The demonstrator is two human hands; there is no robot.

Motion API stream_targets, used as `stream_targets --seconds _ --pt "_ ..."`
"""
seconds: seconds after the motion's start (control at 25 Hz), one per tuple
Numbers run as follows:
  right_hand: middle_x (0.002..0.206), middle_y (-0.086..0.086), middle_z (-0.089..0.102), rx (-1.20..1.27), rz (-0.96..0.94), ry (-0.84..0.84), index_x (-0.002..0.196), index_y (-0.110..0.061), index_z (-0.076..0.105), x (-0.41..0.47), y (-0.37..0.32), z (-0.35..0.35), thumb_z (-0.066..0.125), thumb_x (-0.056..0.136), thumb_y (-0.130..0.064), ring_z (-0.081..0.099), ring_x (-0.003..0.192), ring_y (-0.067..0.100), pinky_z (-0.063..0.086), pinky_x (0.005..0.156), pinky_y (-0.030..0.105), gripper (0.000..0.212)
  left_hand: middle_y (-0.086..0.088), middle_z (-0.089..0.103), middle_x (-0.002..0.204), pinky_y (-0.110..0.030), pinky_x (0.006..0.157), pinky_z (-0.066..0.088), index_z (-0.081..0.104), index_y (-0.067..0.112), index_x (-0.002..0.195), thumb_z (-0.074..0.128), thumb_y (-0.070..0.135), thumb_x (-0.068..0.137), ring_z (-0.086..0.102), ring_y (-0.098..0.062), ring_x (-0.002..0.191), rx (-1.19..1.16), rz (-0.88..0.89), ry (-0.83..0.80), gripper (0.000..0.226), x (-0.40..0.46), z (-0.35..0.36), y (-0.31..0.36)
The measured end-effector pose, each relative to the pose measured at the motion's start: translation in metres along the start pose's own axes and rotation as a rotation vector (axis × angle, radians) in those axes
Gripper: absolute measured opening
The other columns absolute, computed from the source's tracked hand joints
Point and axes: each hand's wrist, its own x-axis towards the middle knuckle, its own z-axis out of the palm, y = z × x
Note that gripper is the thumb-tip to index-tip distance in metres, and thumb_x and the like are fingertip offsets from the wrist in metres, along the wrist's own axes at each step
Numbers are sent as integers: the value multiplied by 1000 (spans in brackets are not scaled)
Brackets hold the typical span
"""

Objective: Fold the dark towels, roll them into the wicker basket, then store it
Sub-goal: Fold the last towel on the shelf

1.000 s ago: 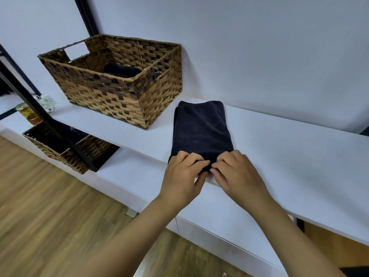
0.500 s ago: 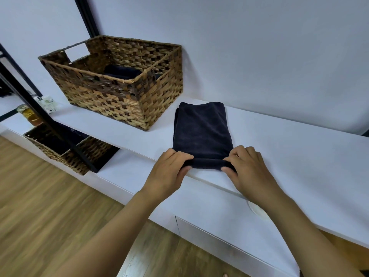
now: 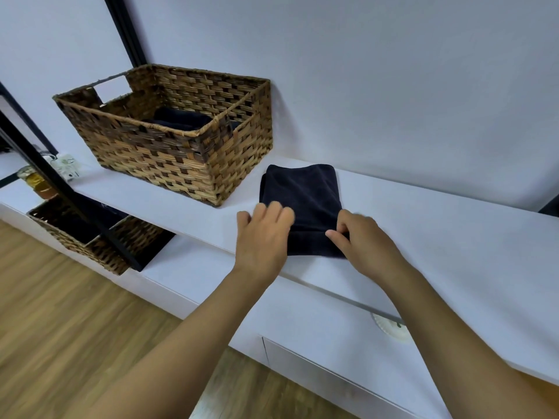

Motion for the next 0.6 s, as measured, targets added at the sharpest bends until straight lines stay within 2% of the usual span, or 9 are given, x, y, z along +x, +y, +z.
stream_targets --seconds 0.08,0.12,0.2,0.28,0.36,0.48,0.6 --pt "89 0 46 -122 -15 67 81 -18 47 10 -3 5 58 98 -37 44 85 23 40 69 35 29 -1 53 83 -37 67 34 61 15 89 61 -11 75 45 -24 77 -79 253 132 29 -11 15 2" --pt "90 1 46 -190 -32 104 81 -17 48 12 -6 7 60 98 -34 45 86 25 39 71 35 27 -1 57 84 -36 67 38 65 13 92 62 -7 79 47 -24 78 -152 308 141 24 -17 19 2" --pt "88 5 50 -348 -158 224 81 -15 52 12 -12 14 70 90 -22 48 80 28 39 68 36 22 1 64 95 -36 72 45 69 12 106 67 15 88 53 -22 87 -261 277 106 18 -24 22 -2" --pt "83 5 53 -387 -357 327 80 -12 59 1 -11 23 78 81 -11 48 73 27 40 62 37 19 4 66 104 -35 76 48 69 14 115 72 25 88 54 -21 94 -298 243 45 29 -23 25 -7" --pt "87 3 56 -285 -467 316 92 -11 69 -10 1 29 78 82 -20 50 77 26 46 63 37 17 4 66 106 -32 75 47 68 15 116 70 27 90 54 -21 93 -251 255 25 29 -18 25 -9" --pt "100 1 61 -184 -402 218 118 -10 69 -10 18 28 81 81 -27 54 87 25 53 70 39 43 5 66 102 -31 72 42 68 17 112 49 37 97 54 -21 88 -102 248 33 31 -14 28 -13" --pt "103 1 65 -167 -361 205 118 -10 69 -4 20 29 80 84 -27 59 92 24 51 78 36 39 7 66 94 -30 72 37 68 20 108 37 43 99 53 -19 83 -40 241 18 39 -10 28 -16"
